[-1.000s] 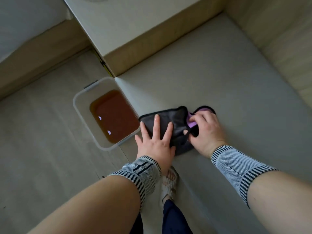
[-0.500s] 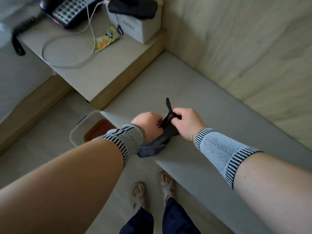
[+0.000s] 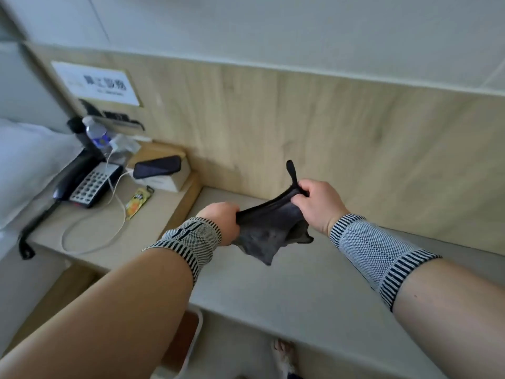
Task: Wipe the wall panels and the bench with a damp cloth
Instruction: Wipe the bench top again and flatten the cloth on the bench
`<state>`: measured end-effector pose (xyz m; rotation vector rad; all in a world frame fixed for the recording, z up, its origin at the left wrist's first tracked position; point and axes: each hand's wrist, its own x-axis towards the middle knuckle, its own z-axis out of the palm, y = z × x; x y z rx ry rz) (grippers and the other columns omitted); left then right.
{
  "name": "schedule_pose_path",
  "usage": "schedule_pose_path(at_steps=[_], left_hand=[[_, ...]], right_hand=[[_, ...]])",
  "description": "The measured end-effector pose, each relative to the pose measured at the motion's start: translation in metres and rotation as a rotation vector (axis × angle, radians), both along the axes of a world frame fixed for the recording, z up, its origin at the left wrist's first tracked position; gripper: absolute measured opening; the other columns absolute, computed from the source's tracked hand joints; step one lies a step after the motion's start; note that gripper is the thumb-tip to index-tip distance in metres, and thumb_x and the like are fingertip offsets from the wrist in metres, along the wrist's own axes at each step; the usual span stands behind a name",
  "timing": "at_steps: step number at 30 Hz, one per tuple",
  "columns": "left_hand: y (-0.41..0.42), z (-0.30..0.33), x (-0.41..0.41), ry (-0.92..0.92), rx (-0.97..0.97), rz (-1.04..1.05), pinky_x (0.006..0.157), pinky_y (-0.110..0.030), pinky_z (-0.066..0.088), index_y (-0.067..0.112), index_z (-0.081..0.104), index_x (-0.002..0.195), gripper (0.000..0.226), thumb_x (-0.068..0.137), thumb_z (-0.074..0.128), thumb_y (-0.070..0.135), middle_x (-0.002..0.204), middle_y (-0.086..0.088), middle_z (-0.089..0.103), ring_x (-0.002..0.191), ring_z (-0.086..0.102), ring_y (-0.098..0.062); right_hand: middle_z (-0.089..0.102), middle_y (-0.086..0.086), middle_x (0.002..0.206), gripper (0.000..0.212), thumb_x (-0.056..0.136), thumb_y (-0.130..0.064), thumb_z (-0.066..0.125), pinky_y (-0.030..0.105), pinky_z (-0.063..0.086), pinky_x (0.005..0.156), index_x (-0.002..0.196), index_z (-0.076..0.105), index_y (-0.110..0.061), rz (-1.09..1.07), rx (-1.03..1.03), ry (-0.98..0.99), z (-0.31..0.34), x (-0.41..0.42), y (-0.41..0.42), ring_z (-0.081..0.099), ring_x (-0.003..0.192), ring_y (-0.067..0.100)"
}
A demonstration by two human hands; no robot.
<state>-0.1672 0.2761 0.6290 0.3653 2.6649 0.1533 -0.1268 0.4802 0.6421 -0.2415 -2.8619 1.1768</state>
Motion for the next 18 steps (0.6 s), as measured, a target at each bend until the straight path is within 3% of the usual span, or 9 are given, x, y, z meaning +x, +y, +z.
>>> schedule_pose_path(at_steps=[6,10,12,14,18], left_hand=[[0.067,0.041,0.011,0.112,0.005,-0.027,0.064,-0.03,0.04,0.017,0.051,0.1,0.008,0.093,0.047,0.018,0.08,0.0,0.051,0.08,0.053,-0.023],[0.13,0.055,0.032,0.135,0.02,-0.083,0.073,-0.033,0.043,0.014,0.053,0.111,0.019,0.099,0.04,0.022,0.109,-0.01,0.062,0.089,0.053,-0.028],[0.163,0.061,0.041,0.15,0.049,-0.118,0.075,-0.032,0.042,0.013,0.053,0.111,0.023,0.102,0.039,0.028,0.114,-0.011,0.062,0.092,0.053,-0.029],[0.208,0.069,0.054,0.161,0.103,-0.171,0.075,-0.031,0.039,0.012,0.053,0.105,0.024,0.104,0.039,0.032,0.113,-0.013,0.062,0.095,0.055,-0.031],[0.298,0.077,0.091,0.192,0.207,-0.277,0.071,-0.03,0.037,0.013,0.048,0.094,0.024,0.104,0.041,0.034,0.095,-0.009,0.058,0.083,0.051,-0.026]], right_hand=[[0.06,0.009,0.066,0.019,0.09,-0.016,0.058,0.033,0.04,0.058,0.077,0.06,-0.004,-0.24,-0.007,0.072,0.035,0.058,0.081,0.053,0.066,0.029],[0.049,0.004,0.058,0.022,0.089,-0.013,0.057,0.031,0.031,0.052,0.069,0.055,-0.005,-0.393,-0.032,0.067,0.043,0.101,0.14,0.044,0.058,0.023],[0.048,0.002,0.057,0.023,0.088,-0.011,0.056,0.03,0.03,0.05,0.065,0.051,-0.011,-0.451,-0.027,0.055,0.045,0.122,0.169,0.043,0.057,0.022],[0.052,0.003,0.061,0.017,0.088,-0.011,0.056,0.029,0.032,0.051,0.07,0.058,-0.01,-0.514,-0.04,0.04,0.048,0.152,0.206,0.046,0.06,0.022],[0.062,0.004,0.072,0.012,0.086,-0.012,0.057,0.027,0.039,0.057,0.084,0.068,-0.01,-0.601,-0.068,-0.021,0.05,0.216,0.281,0.055,0.067,0.02]])
